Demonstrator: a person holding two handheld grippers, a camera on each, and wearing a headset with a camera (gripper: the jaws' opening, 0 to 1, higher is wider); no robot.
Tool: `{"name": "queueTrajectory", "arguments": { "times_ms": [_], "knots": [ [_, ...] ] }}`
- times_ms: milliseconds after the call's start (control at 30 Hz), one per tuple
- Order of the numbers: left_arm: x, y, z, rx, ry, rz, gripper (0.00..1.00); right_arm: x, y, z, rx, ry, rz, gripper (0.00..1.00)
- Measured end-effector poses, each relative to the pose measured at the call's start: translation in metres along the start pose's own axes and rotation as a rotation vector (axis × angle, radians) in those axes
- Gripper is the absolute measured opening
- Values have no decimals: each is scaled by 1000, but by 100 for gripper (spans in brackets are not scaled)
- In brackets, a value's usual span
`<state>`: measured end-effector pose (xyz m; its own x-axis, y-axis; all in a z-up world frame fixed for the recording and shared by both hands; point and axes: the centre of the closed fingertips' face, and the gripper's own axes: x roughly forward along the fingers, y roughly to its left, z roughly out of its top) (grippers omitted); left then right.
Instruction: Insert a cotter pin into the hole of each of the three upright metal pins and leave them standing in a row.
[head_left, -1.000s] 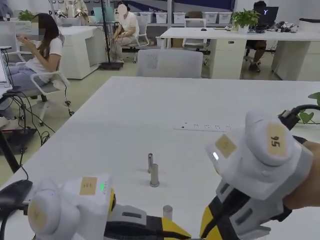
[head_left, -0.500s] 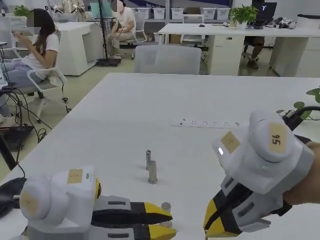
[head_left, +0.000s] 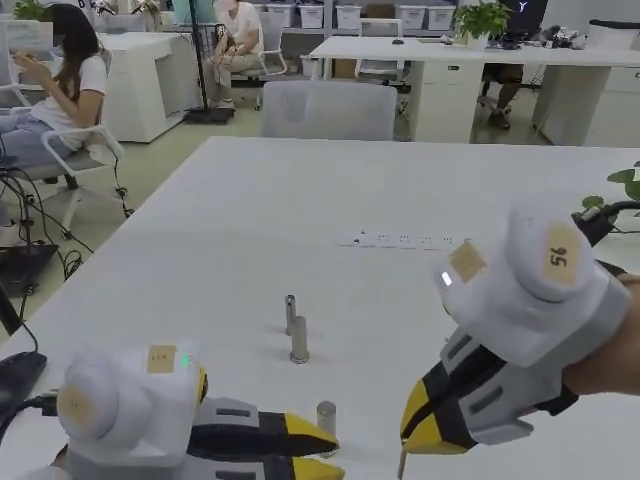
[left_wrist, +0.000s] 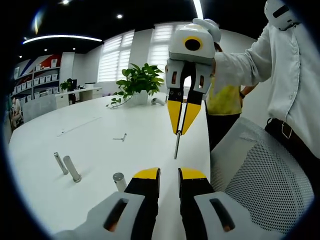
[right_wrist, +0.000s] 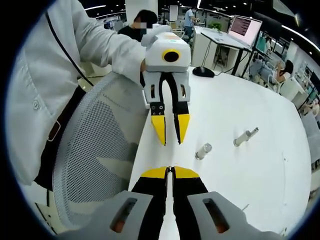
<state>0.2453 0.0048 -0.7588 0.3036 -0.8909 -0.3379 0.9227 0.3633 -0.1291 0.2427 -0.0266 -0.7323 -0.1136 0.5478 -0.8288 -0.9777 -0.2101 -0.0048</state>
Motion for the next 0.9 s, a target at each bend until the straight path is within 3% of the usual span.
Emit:
{"name": "queueTrajectory", "arguments": {
  "times_ms": [633, 900],
  "knots": [
    [14, -15, 14, 29, -24, -35, 13, -4, 4, 29, -1, -79, -1, 3],
    [14, -17, 18, 31, -31, -37, 5, -5, 5, 32, -3, -88, -2, 3]
  ]
}}
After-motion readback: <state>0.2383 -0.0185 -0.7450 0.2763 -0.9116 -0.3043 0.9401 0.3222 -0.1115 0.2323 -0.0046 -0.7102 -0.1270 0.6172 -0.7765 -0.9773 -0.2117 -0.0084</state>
